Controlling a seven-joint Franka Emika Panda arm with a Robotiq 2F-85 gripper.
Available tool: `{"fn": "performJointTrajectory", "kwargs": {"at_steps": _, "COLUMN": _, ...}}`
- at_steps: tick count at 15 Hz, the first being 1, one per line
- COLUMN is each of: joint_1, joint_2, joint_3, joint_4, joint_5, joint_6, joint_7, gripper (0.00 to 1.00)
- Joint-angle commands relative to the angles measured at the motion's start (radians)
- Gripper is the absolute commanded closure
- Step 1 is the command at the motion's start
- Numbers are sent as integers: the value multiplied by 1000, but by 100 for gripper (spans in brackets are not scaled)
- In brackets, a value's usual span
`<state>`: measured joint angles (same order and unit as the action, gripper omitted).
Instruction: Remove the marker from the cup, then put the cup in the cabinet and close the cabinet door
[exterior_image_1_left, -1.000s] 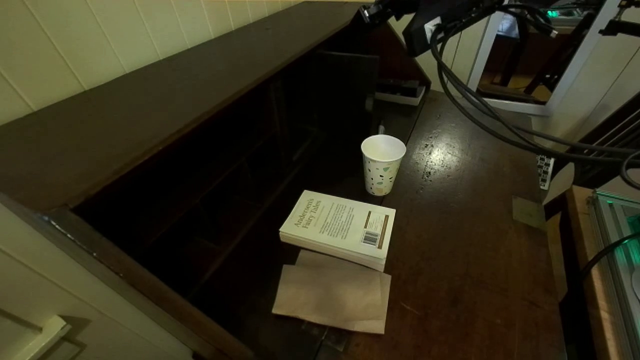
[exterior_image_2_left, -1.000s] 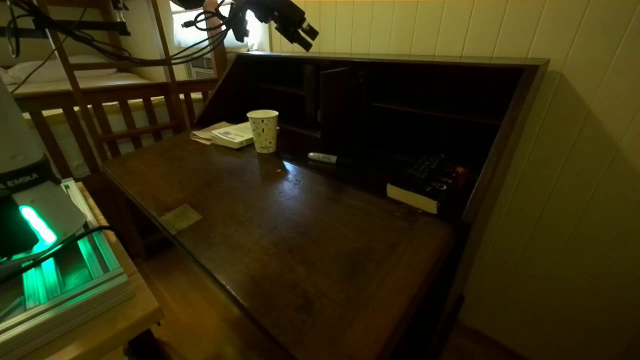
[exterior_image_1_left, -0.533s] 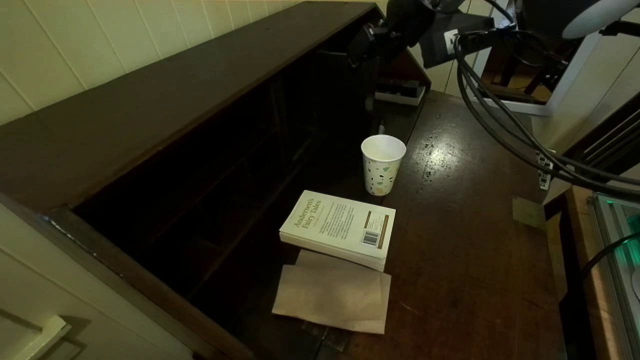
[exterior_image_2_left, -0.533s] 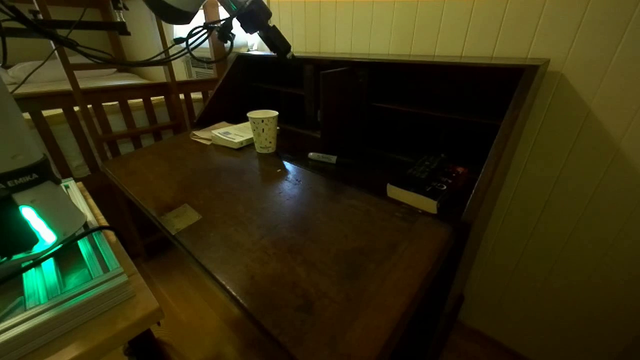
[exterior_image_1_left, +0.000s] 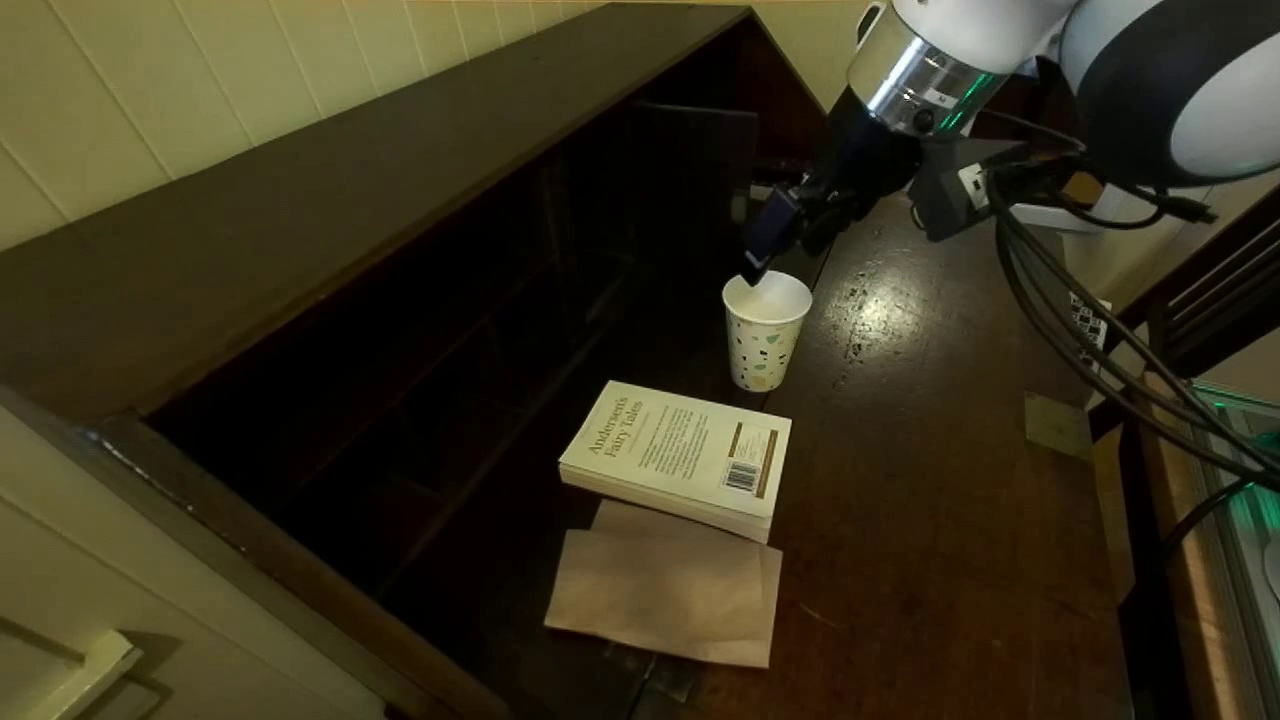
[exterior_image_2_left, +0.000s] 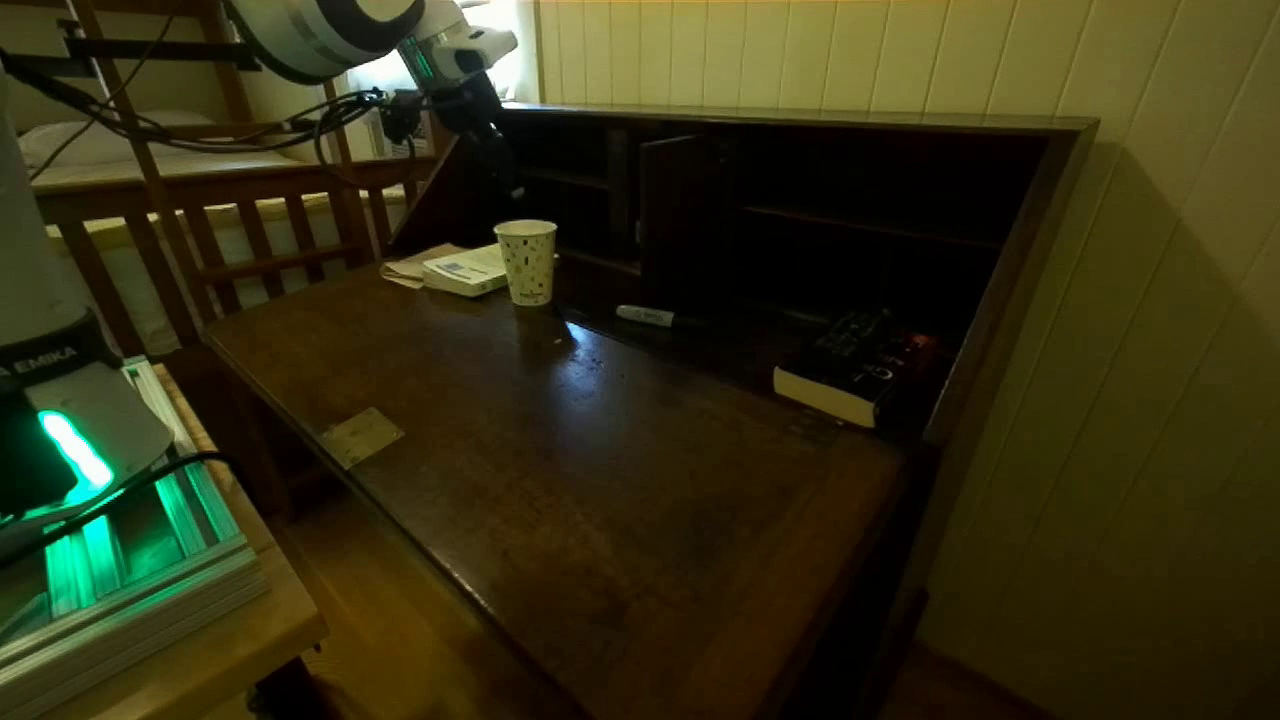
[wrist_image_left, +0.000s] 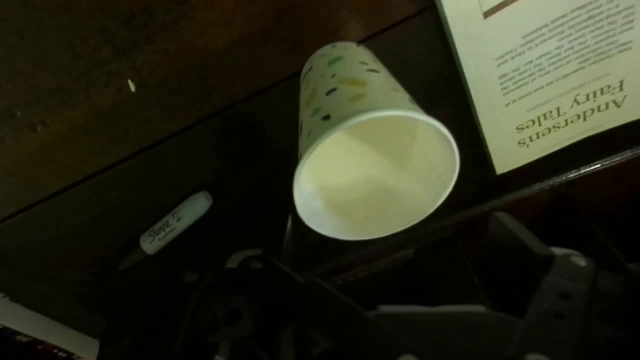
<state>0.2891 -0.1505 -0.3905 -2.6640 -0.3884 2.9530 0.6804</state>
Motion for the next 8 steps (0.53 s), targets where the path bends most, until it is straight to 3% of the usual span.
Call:
{"fn": "performJointTrajectory", "kwargs": {"at_steps": 1, "joint_1": -130, "joint_2": -77, "joint_3": 138, "joint_4": 20, "joint_5": 220, "joint_6": -111, "joint_7": -209, "gripper": 0}}
{"fn": "performJointTrajectory", "kwargs": {"at_steps": 3, "joint_1": -204, "joint_2": -87, "joint_3": 202, "joint_4": 46, "joint_5": 274, "joint_6": -140, "joint_7": -270, "gripper": 0}}
{"fn": "performJointTrajectory", "kwargs": {"at_steps": 4, "joint_1": -232, "joint_2": -47, "joint_3": 246, "joint_4": 29, "joint_5": 278, "joint_6": -85, "joint_7": -251, "gripper": 0}}
{"fn": "performJointTrajectory", "kwargs": {"at_steps": 8, "joint_1": -272, "joint_2": -66, "joint_3": 269, "joint_4": 48, "joint_5": 292, "joint_6": -111, "joint_7": -281, "gripper": 0}}
